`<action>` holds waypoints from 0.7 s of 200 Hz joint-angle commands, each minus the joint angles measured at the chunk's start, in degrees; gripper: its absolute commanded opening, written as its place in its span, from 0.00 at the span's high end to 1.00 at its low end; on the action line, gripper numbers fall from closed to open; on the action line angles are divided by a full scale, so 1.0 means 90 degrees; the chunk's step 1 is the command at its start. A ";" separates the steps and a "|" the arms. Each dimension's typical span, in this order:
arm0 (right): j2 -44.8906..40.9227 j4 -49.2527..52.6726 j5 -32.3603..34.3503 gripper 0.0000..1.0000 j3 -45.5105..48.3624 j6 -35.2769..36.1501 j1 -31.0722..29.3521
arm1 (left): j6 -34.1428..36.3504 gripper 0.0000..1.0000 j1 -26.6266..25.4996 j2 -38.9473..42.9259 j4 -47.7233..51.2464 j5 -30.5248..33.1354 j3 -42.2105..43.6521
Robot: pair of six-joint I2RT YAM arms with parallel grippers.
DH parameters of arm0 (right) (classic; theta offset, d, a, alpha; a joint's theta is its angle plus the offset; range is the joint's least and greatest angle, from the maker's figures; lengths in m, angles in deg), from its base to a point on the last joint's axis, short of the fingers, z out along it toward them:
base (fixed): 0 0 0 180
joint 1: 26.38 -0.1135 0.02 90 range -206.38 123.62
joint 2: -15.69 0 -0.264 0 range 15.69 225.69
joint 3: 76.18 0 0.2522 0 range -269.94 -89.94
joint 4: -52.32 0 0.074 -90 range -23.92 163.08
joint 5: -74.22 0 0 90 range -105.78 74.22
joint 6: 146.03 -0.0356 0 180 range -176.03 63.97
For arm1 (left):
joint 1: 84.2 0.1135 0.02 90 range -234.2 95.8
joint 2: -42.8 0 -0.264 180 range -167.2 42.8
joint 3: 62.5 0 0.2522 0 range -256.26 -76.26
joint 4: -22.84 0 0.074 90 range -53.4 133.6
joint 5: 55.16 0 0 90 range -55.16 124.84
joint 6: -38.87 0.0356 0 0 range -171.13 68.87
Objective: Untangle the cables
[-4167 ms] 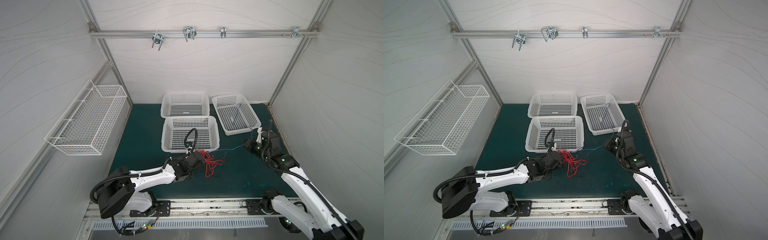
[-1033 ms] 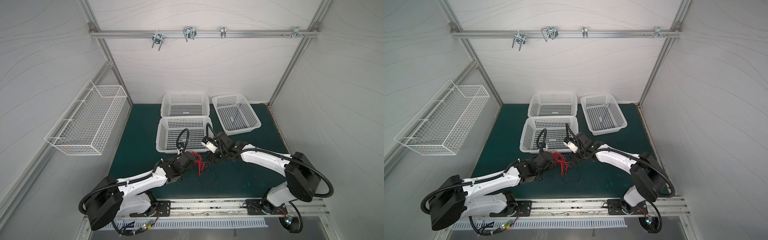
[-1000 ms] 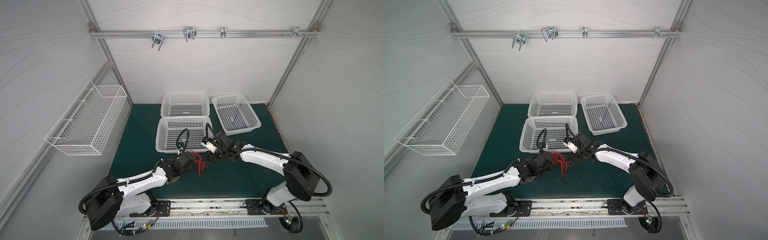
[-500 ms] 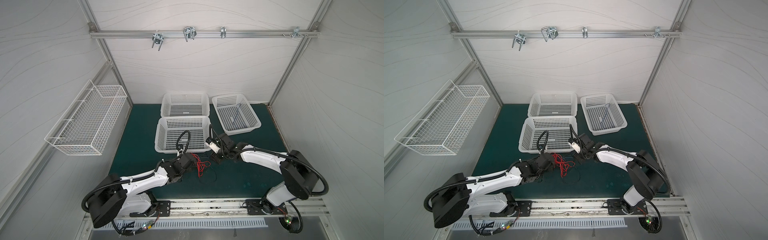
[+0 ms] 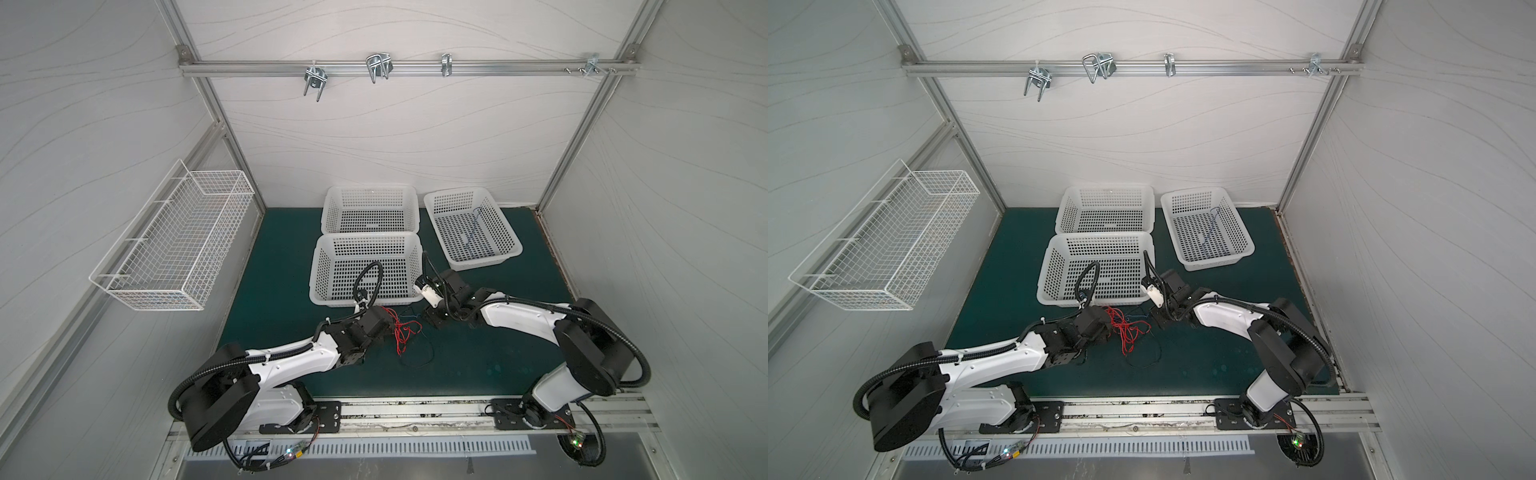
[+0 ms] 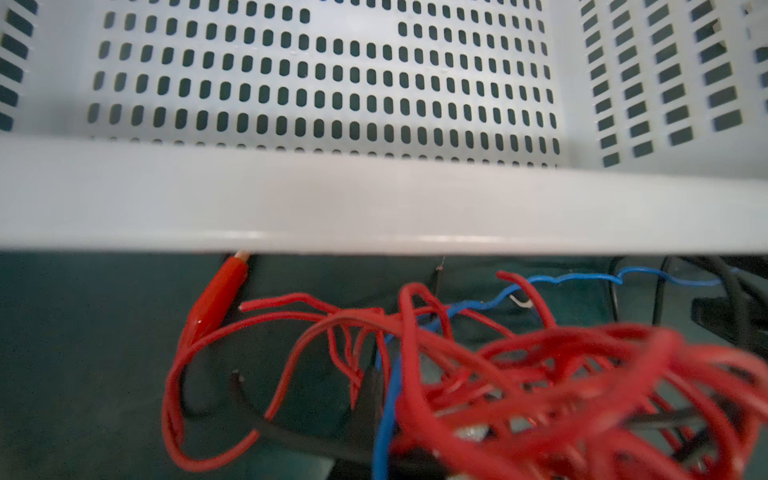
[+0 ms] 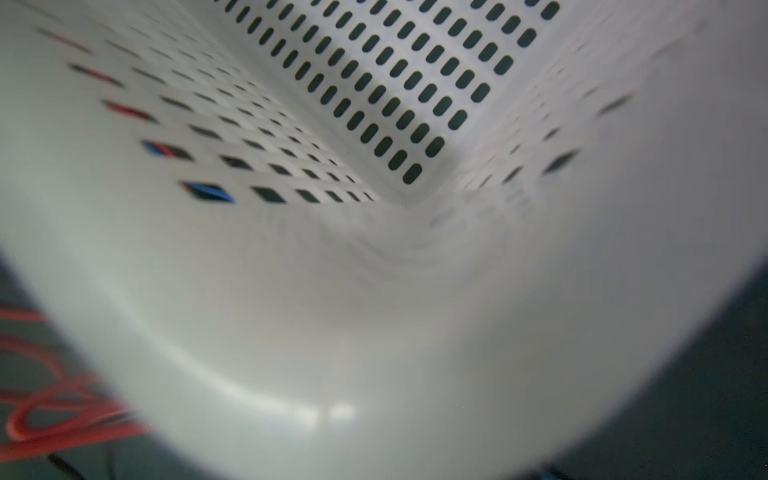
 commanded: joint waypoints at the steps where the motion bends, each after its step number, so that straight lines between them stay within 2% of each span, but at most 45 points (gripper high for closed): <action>1: 0.0298 -0.0225 -0.0124 0.59 -0.0148 -0.0012 0.0002 | -0.0101 1.00 0.0033 -0.0039 -0.0173 0.0050 -0.0057; 30: 0.0569 -0.0313 -0.0184 0.64 -0.0135 -0.0088 0.0005 | -0.0117 1.00 0.0038 0.0011 -0.0188 0.0056 -0.0047; 62: 0.0603 -0.0474 -0.0109 0.82 0.0010 -0.0207 -0.0001 | -0.0116 1.00 0.0038 0.0031 -0.0168 0.0079 -0.0078; 98: 0.0191 -0.0426 0.0155 1.00 0.0199 -0.0179 -0.0004 | -0.0116 1.00 0.0038 0.0044 -0.0119 0.0110 -0.0084; 140: -0.0734 0.0020 0.0701 1.00 0.0381 -0.0113 -0.0001 | -0.0170 1.00 0.0038 0.0126 -0.0063 0.0157 -0.0020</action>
